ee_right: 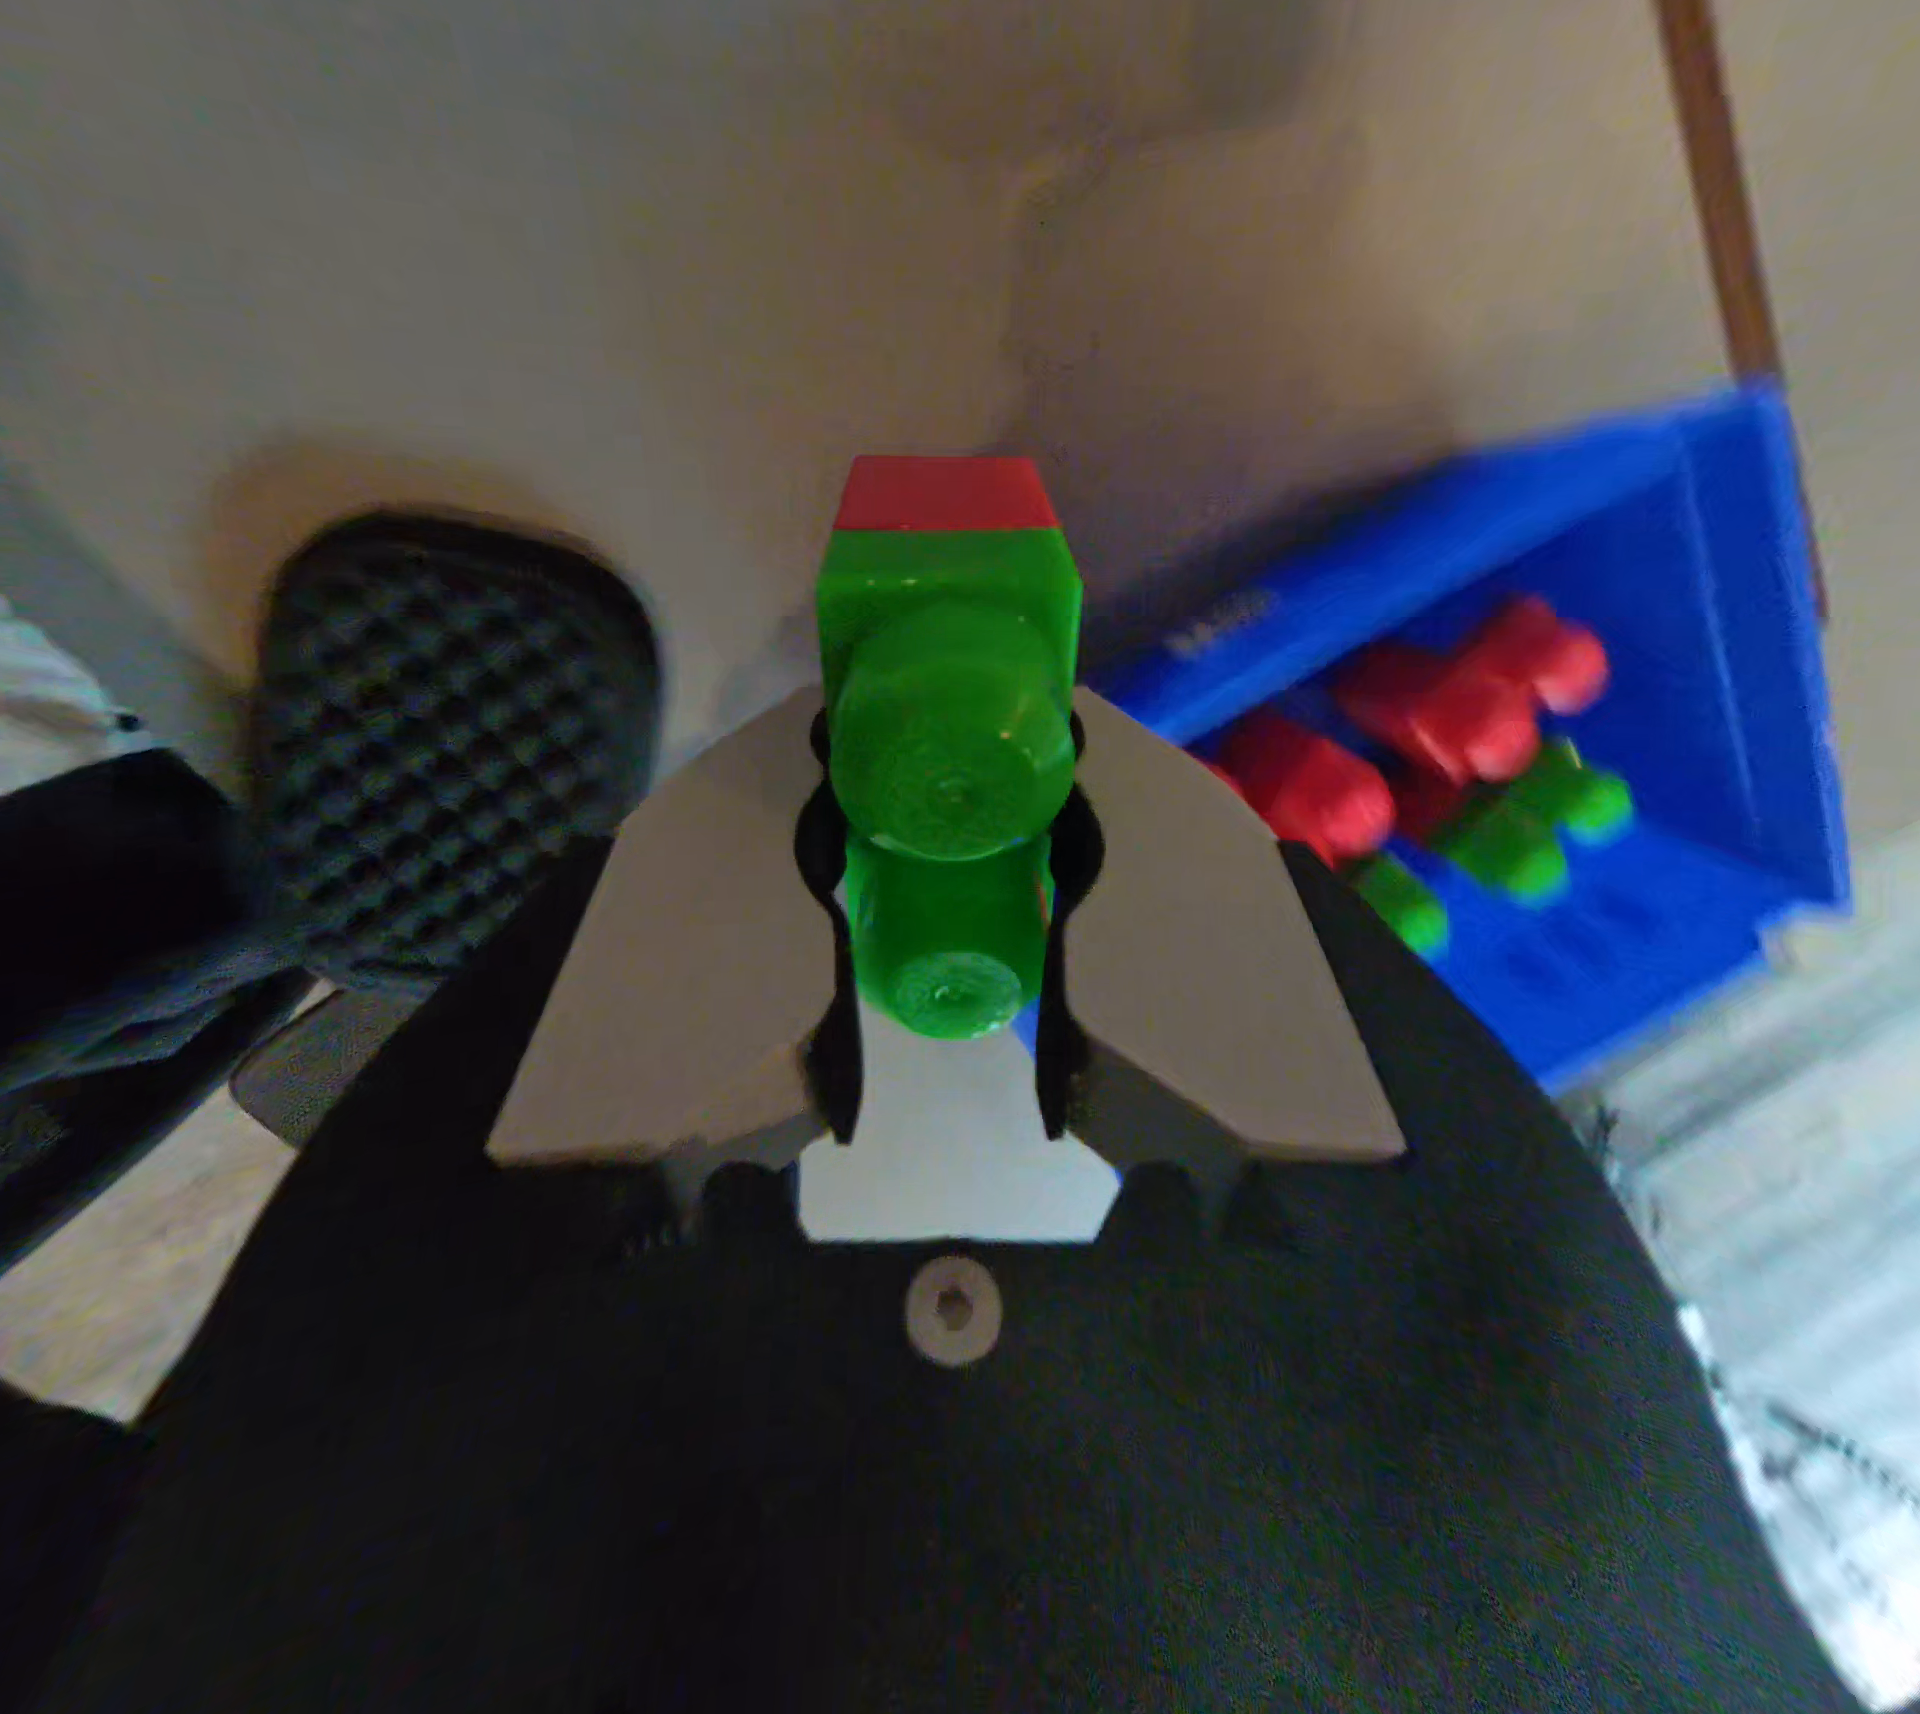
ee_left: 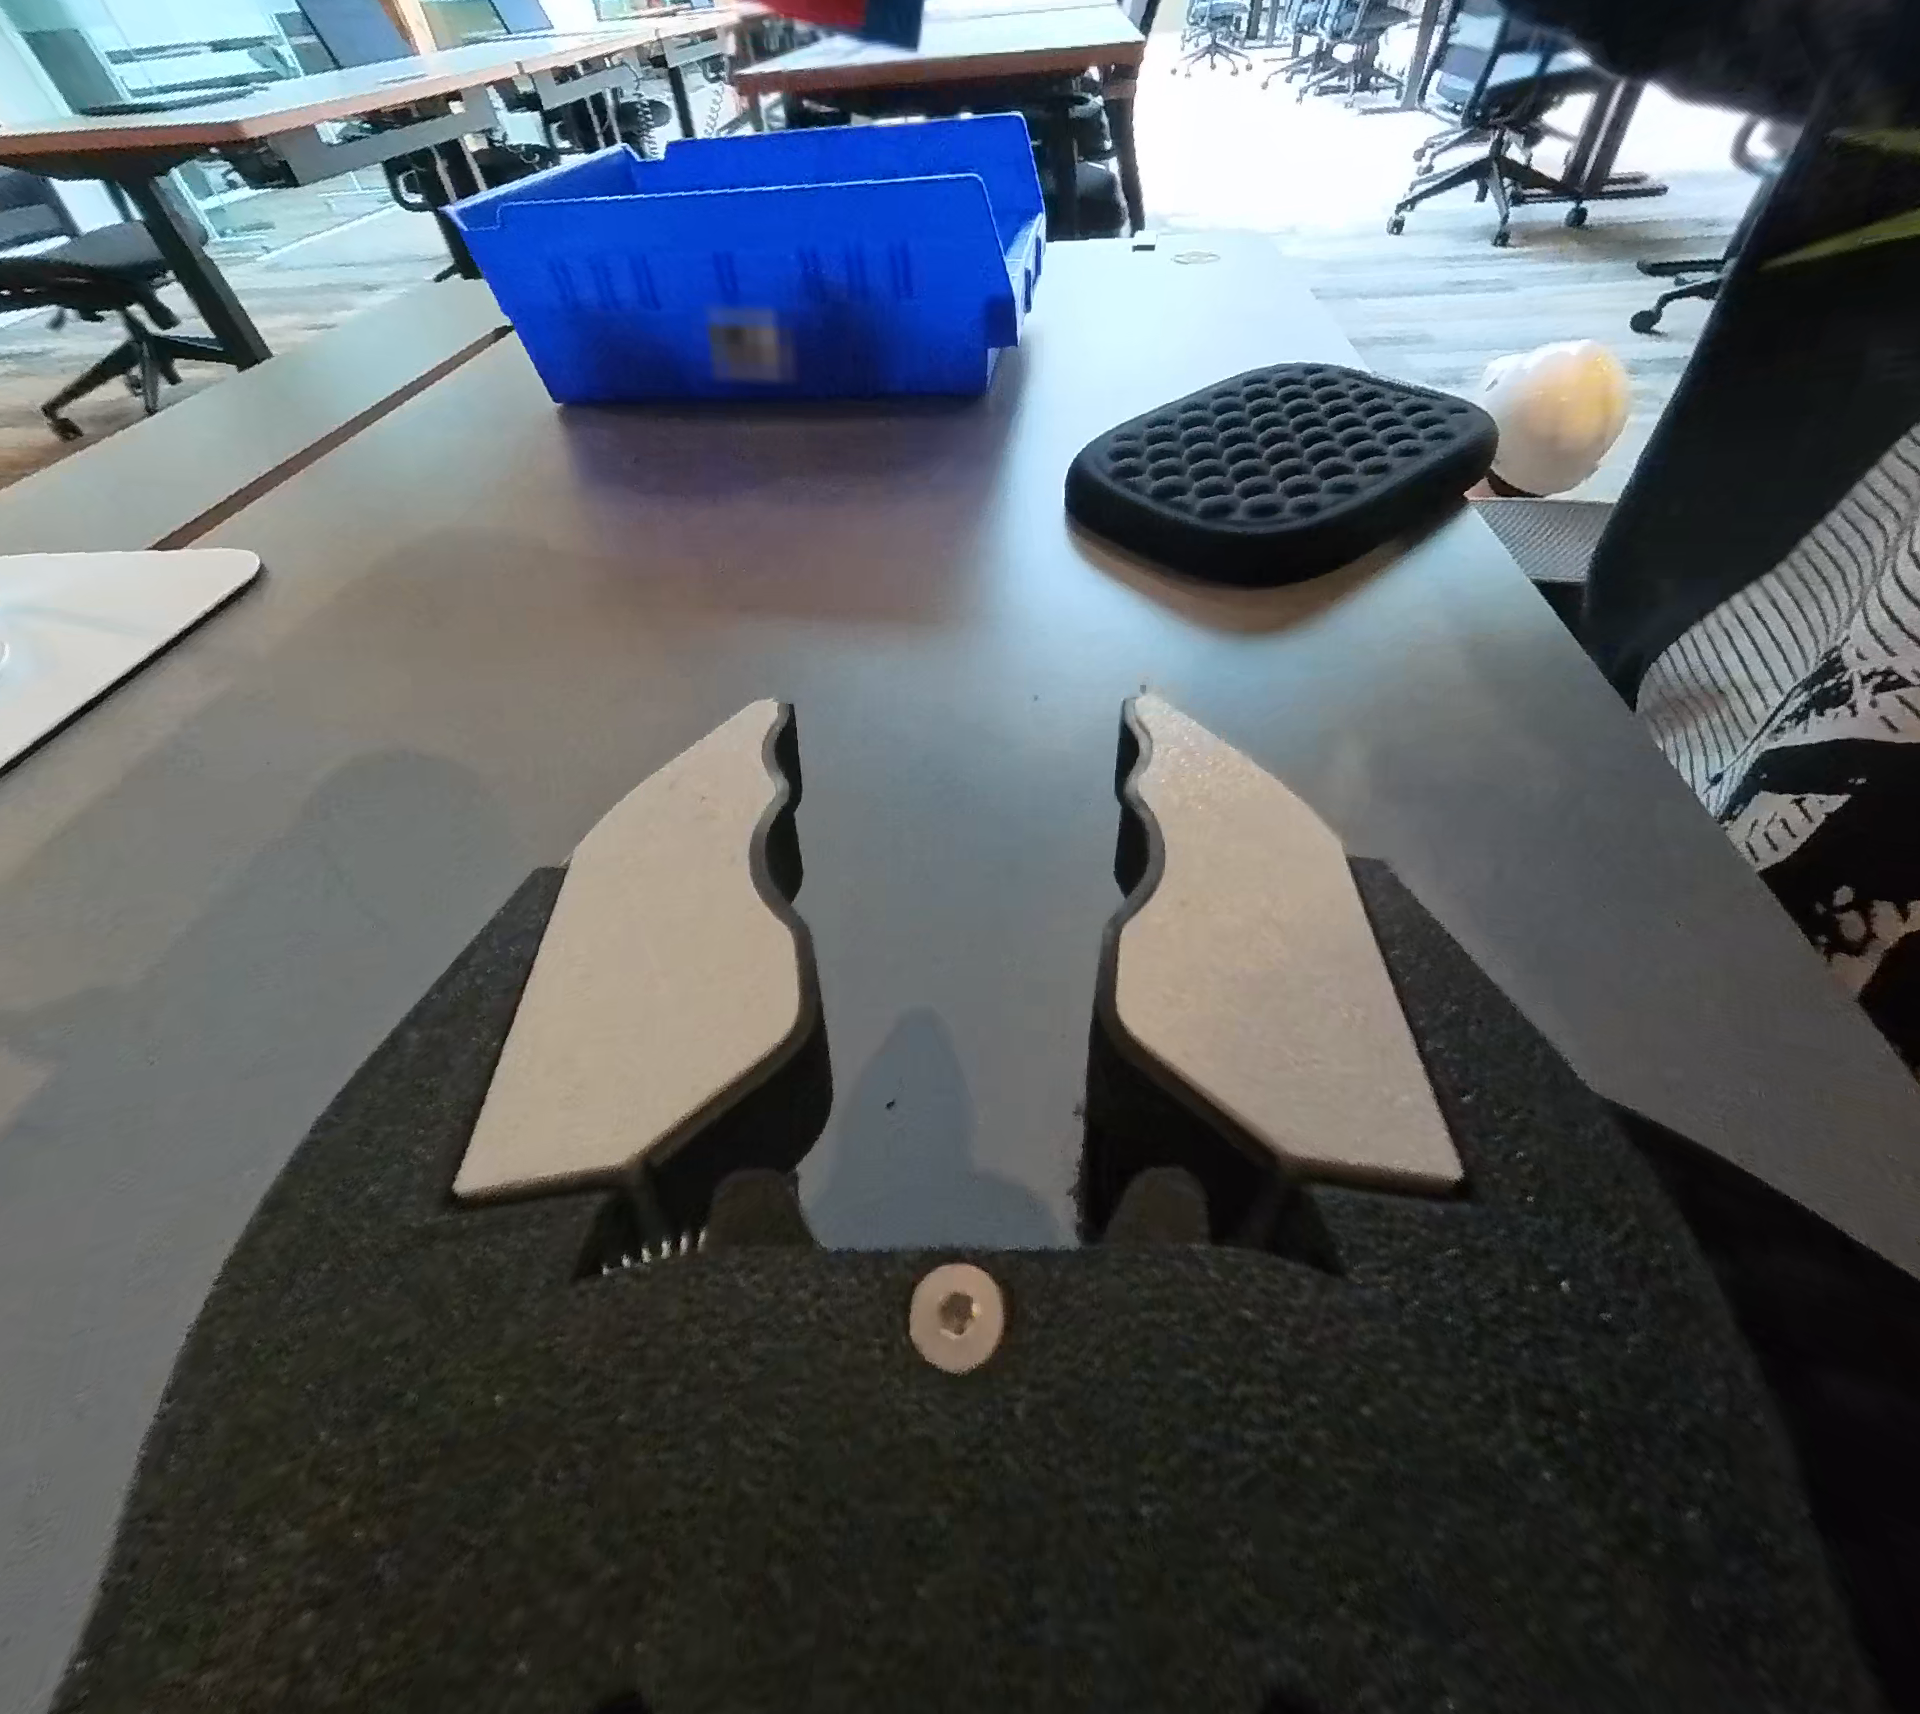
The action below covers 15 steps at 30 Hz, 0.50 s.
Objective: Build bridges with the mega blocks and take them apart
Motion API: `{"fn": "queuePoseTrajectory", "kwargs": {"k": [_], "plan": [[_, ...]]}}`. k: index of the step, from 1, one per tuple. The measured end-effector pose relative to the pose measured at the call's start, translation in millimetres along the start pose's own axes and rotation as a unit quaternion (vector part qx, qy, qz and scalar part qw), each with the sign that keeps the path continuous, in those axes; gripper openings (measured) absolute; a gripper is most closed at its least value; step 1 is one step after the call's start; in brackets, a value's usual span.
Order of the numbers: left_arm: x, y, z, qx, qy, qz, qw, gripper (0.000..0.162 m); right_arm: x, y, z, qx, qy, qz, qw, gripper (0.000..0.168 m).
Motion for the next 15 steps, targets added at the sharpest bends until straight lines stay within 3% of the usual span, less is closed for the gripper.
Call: {"fn": "queuePoseTrajectory", "kwargs": {"k": [4,8,15], "plan": [[1,0,0,0.003,-0.003,-0.002,1.000,0.058,-10,63,61,0.103,-0.062,0.056,0.991,0.036],[3,2,0,0.010,-0.014,-0.001,1.000,0.058,4,114,104,0.198,-0.094,0.082,0.972,0.036],[4,2,1,0.013,-0.022,0.000,1.000,0.058,71,188,114,0.303,-0.122,0.094,0.941,0.036]]}}
Point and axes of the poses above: each gripper's, where its closed fingertips meet, x out along the fingers, z out of its underside, y = z × x across the jaws, the point moved 10 cm from there along -x, back along the fingers, and after that the axes turned 11 degrees about z, right-handed, at the moved point
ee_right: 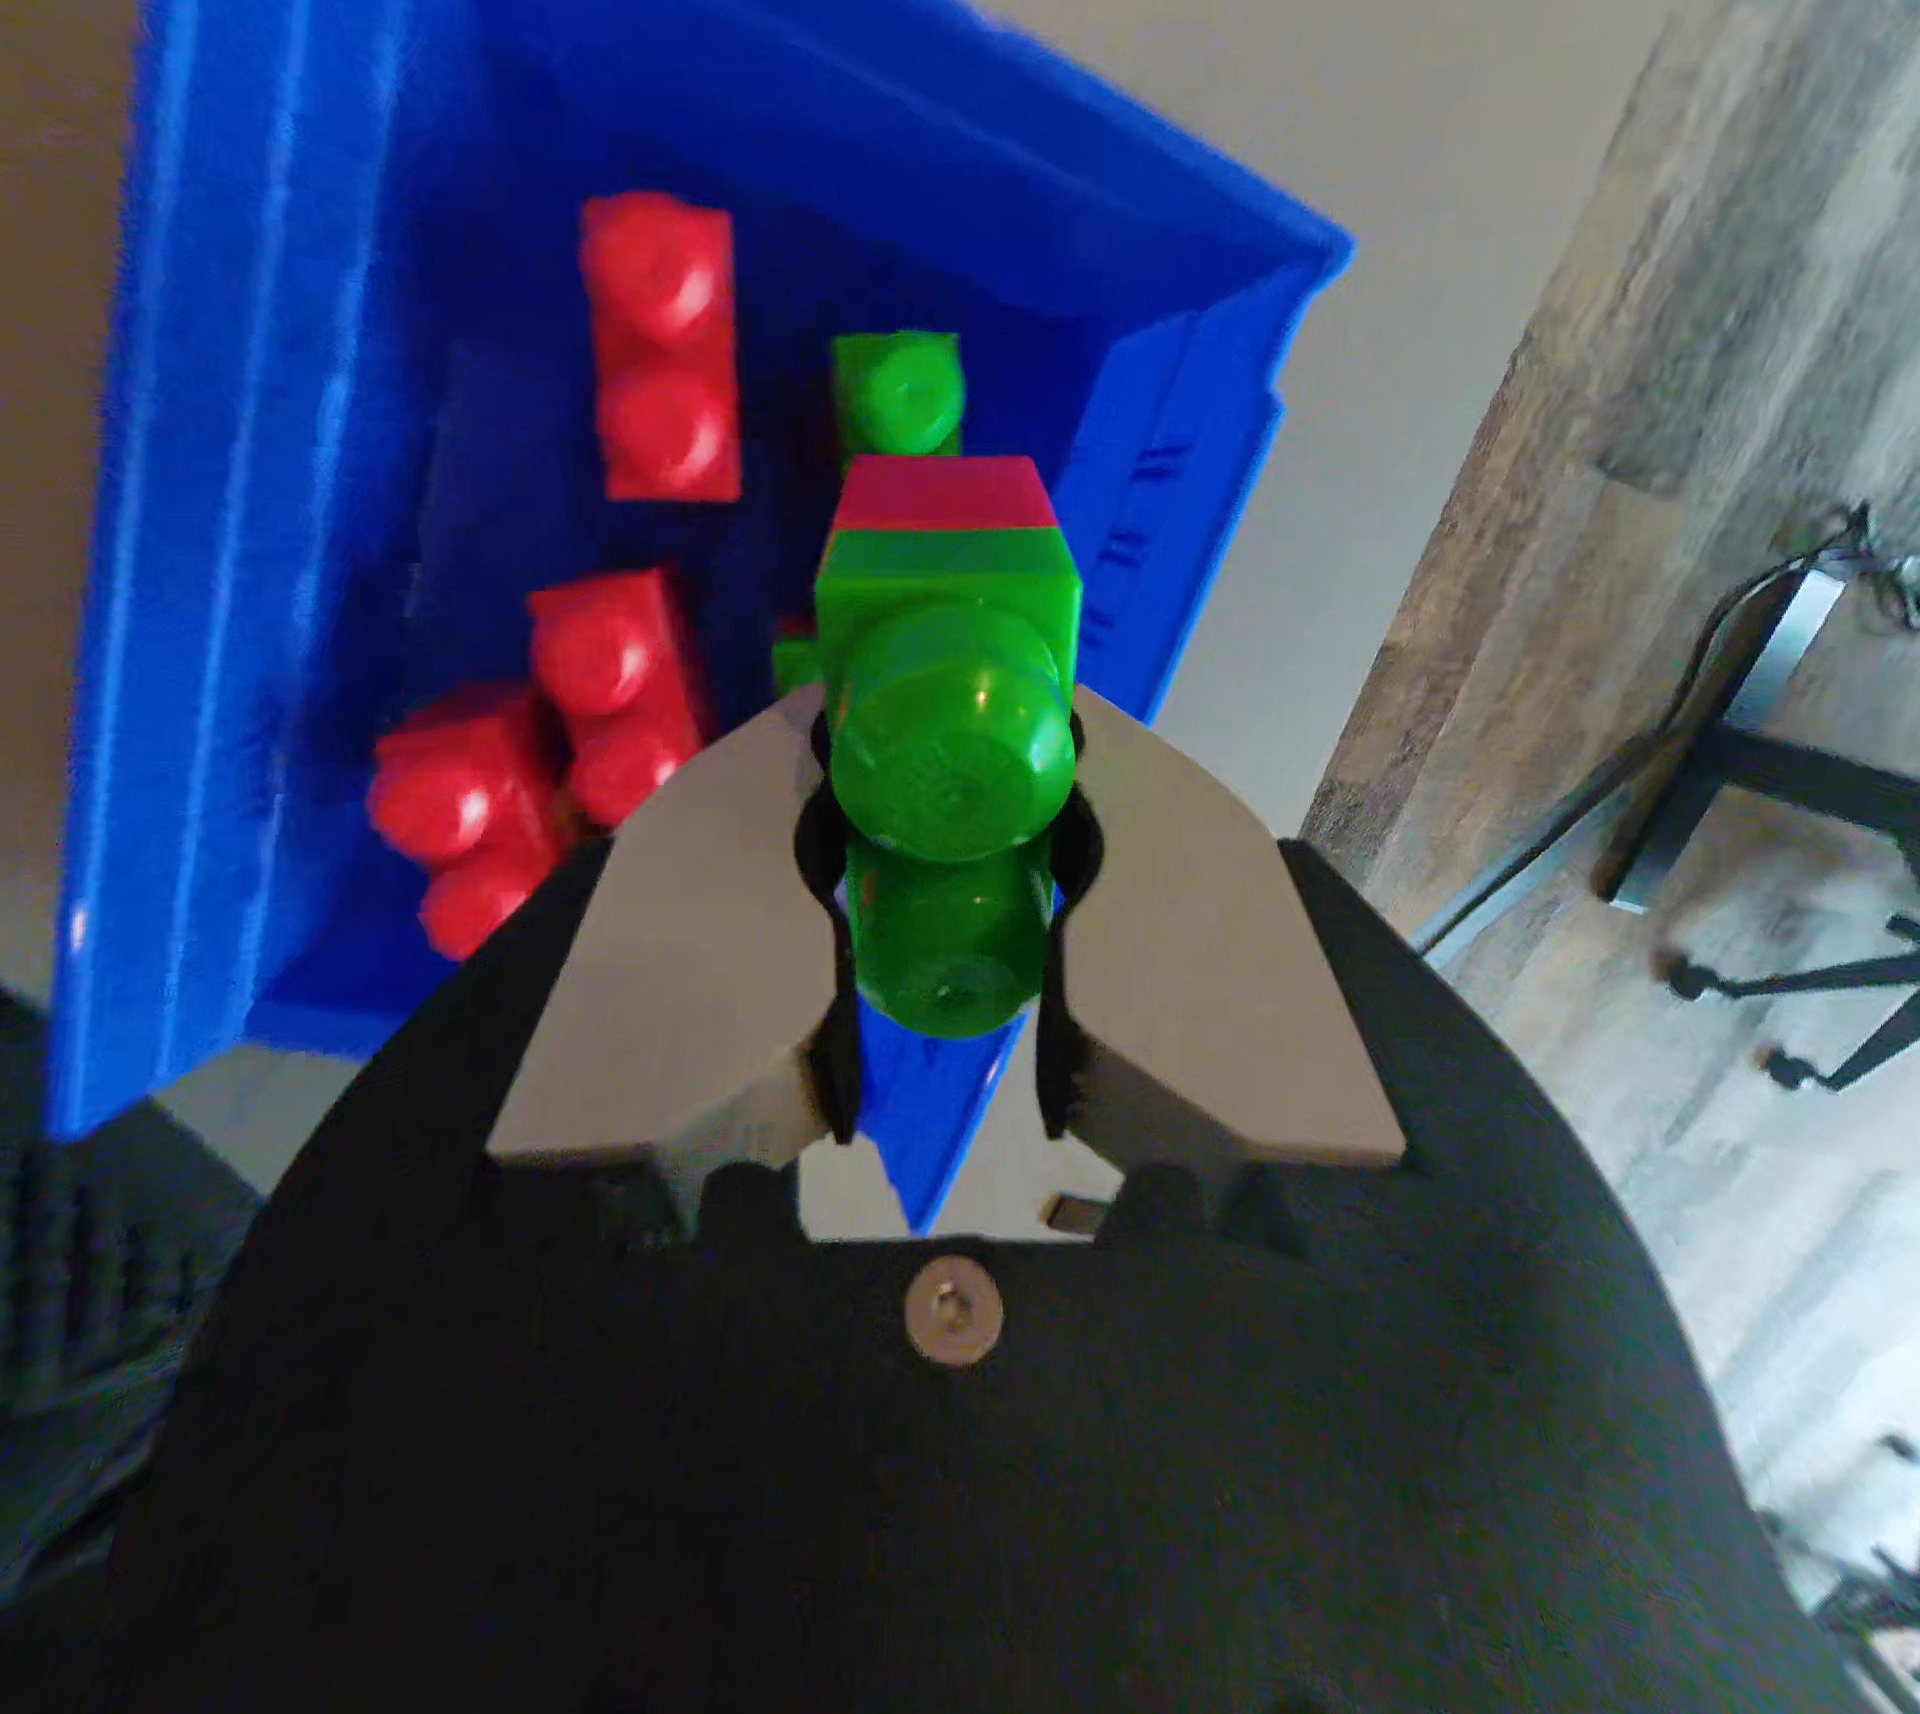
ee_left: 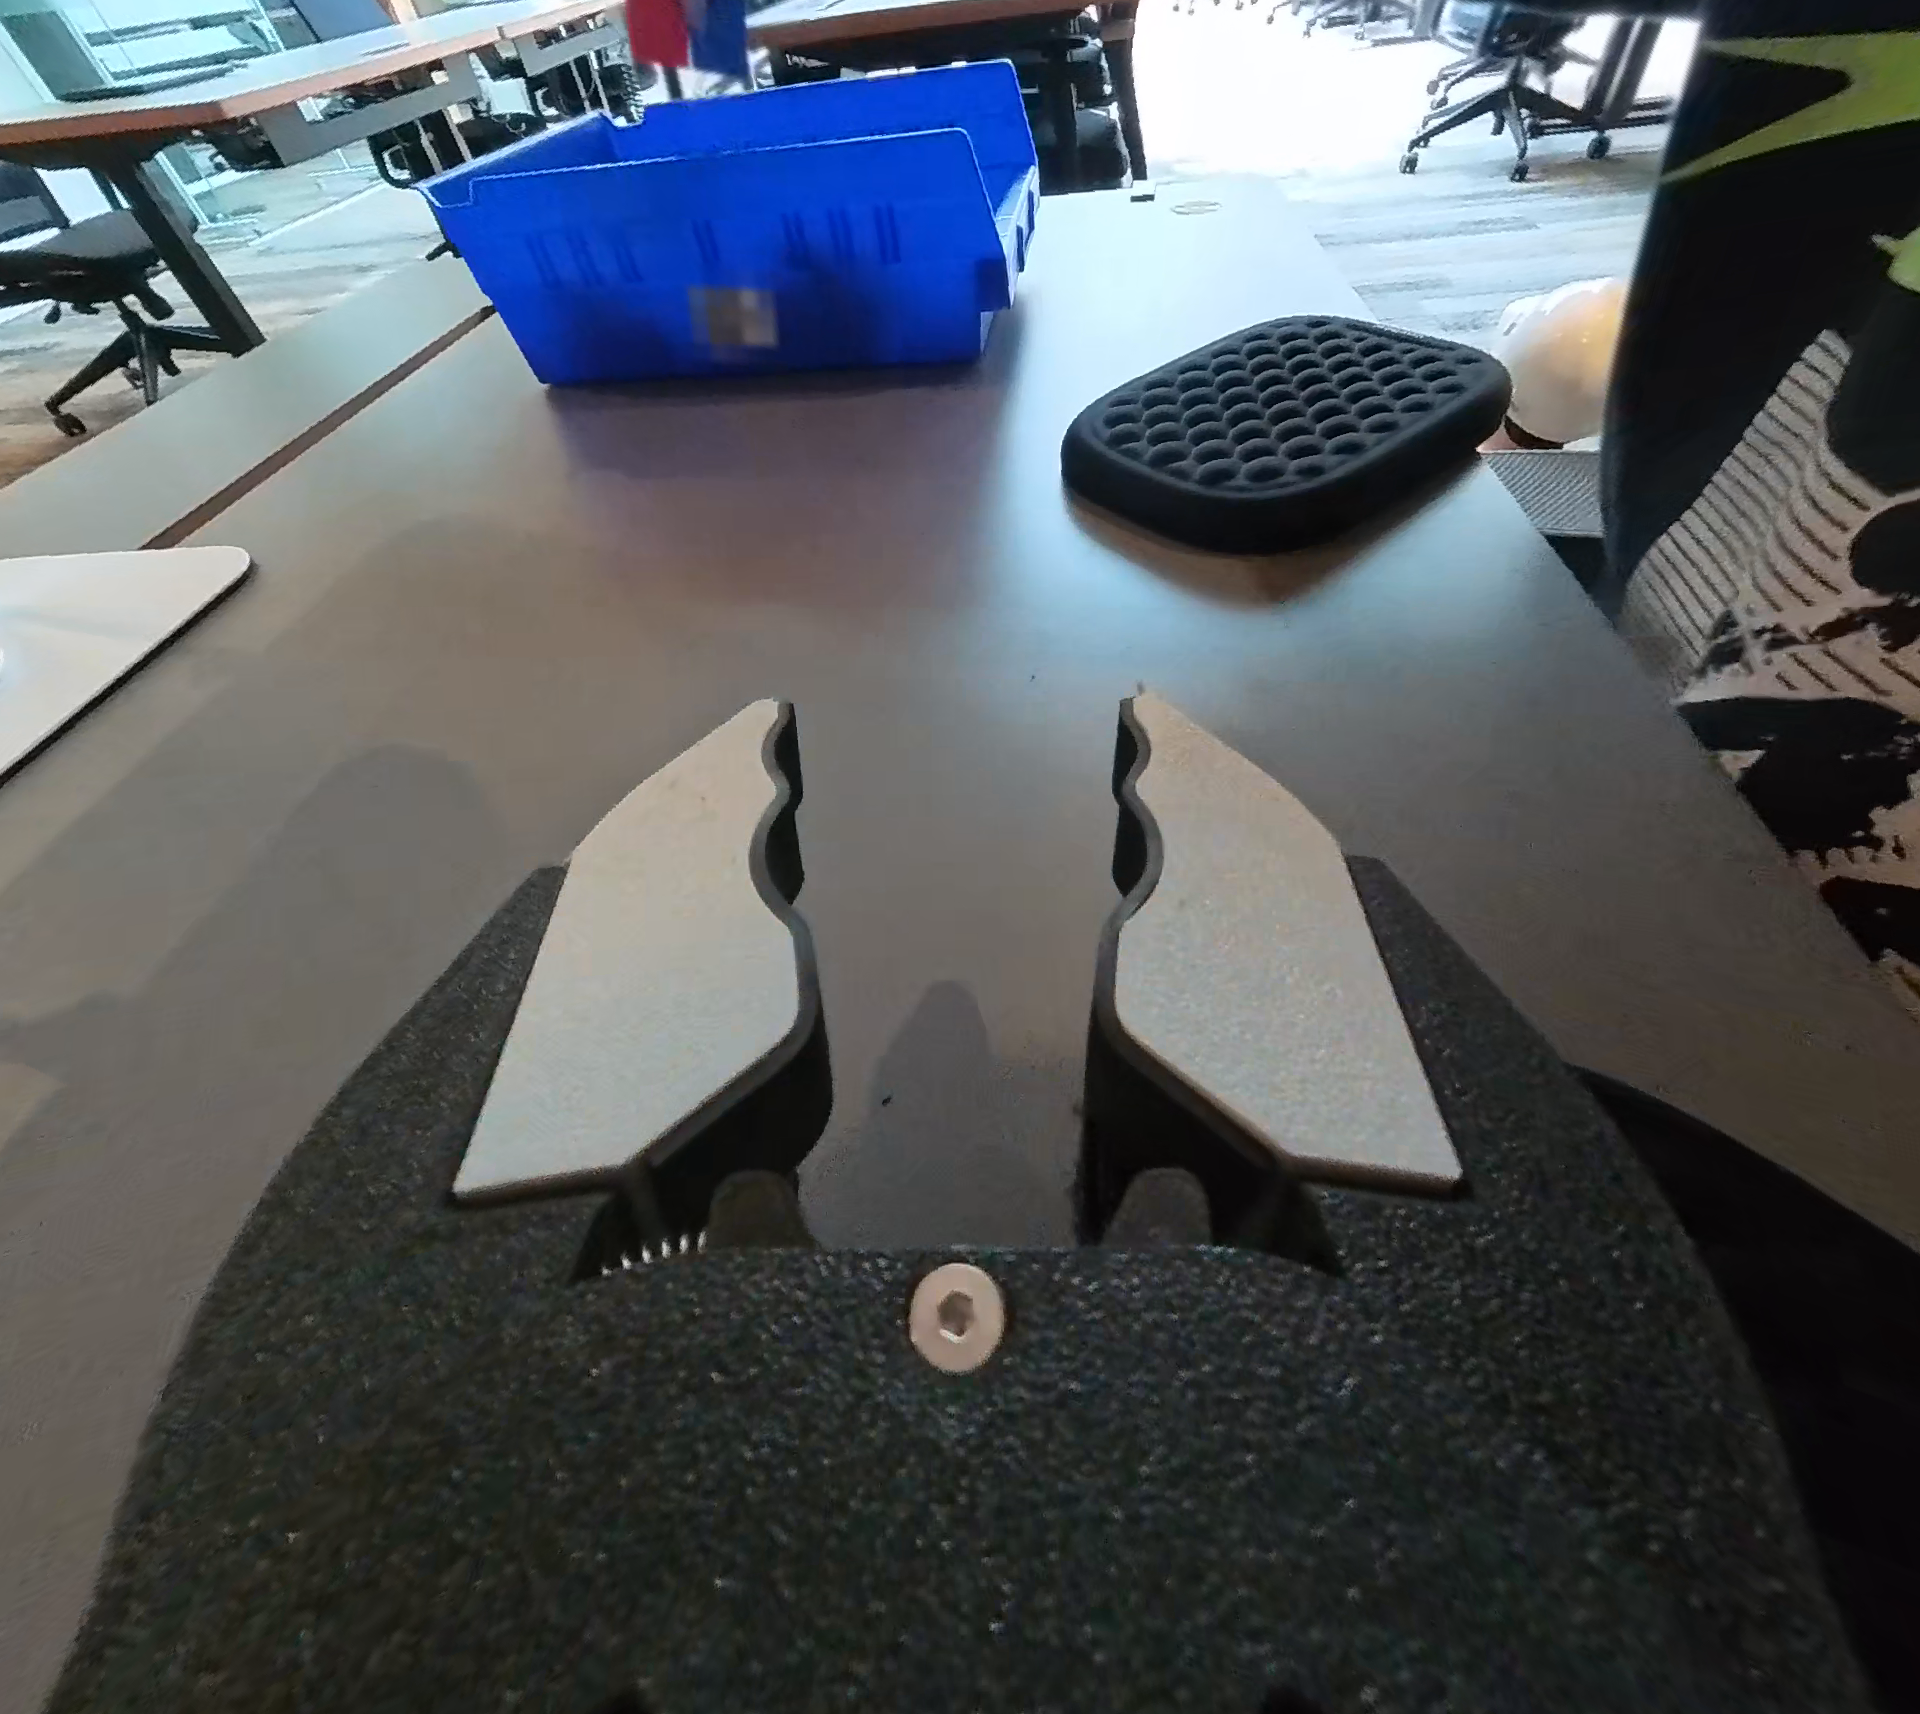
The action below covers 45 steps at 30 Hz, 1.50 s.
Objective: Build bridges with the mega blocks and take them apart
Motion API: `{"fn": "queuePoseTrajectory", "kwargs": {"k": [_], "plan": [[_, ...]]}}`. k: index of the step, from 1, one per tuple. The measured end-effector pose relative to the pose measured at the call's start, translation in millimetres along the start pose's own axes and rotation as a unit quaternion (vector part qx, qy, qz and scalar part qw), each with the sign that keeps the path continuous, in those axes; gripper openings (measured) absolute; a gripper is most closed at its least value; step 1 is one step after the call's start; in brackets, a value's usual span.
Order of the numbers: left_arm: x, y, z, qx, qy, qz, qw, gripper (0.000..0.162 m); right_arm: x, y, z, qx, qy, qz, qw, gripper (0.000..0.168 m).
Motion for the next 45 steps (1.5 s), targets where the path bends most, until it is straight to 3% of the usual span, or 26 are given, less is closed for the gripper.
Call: {"fn": "queuePoseTrajectory", "kwargs": {"k": [7,11,18,24,29,35,40,45], "plan": [[0,0,0,-0.001,0.000,0.006,1.000,0.058,63,9,-28,0.000,-0.082,0.031,0.996,0.036],[0,0,0,-0.004,0.001,0.008,1.000,0.058,82,4,-33,-0.009,-0.088,0.037,0.995,0.036],[0,-1,0,-0.005,0.003,0.008,1.000,0.058,92,-1,-34,-0.018,-0.090,0.042,0.995,0.039],[1,1,0,0.001,-0.004,0.007,1.000,0.058,79,4,-32,-0.009,-0.065,0.052,0.996,0.047],[2,2,0,0.006,-0.009,0.004,1.000,0.059,26,-9,-32,0.008,0.072,0.049,0.996,0.053],[-3,-2,0,-0.014,0.016,-0.011,1.000,0.059,-45,-87,-6,-0.048,0.263,-0.035,0.963,0.060],[-6,-5,0,-0.033,0.032,-0.022,0.999,0.057,-71,-163,31,-0.100,0.326,-0.092,0.936,0.061],[-6,-5,0,-0.034,0.033,-0.029,0.998,0.057,-80,-248,64,-0.111,0.419,-0.180,0.883,0.060]]}}
Point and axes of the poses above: each gripper's, where its closed fingertips meet, x out along the fingers, z out of its underside, y = z × x across the jaws, the point moved 10 cm from there along -x, back along the fingers, and after that the axes turned 11 degrees about z, right-handed, at the moved point
